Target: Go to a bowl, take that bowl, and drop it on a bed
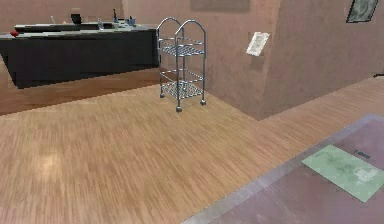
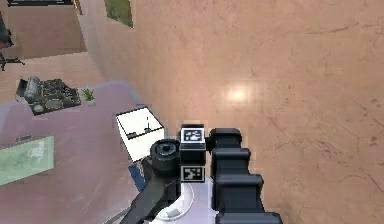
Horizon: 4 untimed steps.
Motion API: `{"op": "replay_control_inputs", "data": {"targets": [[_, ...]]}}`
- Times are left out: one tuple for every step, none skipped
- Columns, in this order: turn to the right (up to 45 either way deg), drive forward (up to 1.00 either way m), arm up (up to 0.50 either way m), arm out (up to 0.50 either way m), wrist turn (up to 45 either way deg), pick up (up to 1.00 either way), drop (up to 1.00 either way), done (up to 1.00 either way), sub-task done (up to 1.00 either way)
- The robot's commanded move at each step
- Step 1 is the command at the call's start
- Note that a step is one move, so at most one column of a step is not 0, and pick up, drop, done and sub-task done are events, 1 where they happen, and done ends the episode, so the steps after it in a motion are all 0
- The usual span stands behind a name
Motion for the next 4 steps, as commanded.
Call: {"op": "replay_control_inputs", "data": {"targets": [[0.0, 0.0, 0.0, 0.0, 45.0, 0.0, 0.0, 0.0, 0.0], [0.0, 0.0, 0.0, 0.0, 45.0, 0.0, 0.0, 0.0, 0.0], [0.0, 0.0, 0.0, 0.0, 33.0, 0.0, 0.0, 0.0, 0.0], [0.0, 0.0, -0.3, 0.0, 0.0, 0.0, 0.0, 0.0, 0.0]]}}
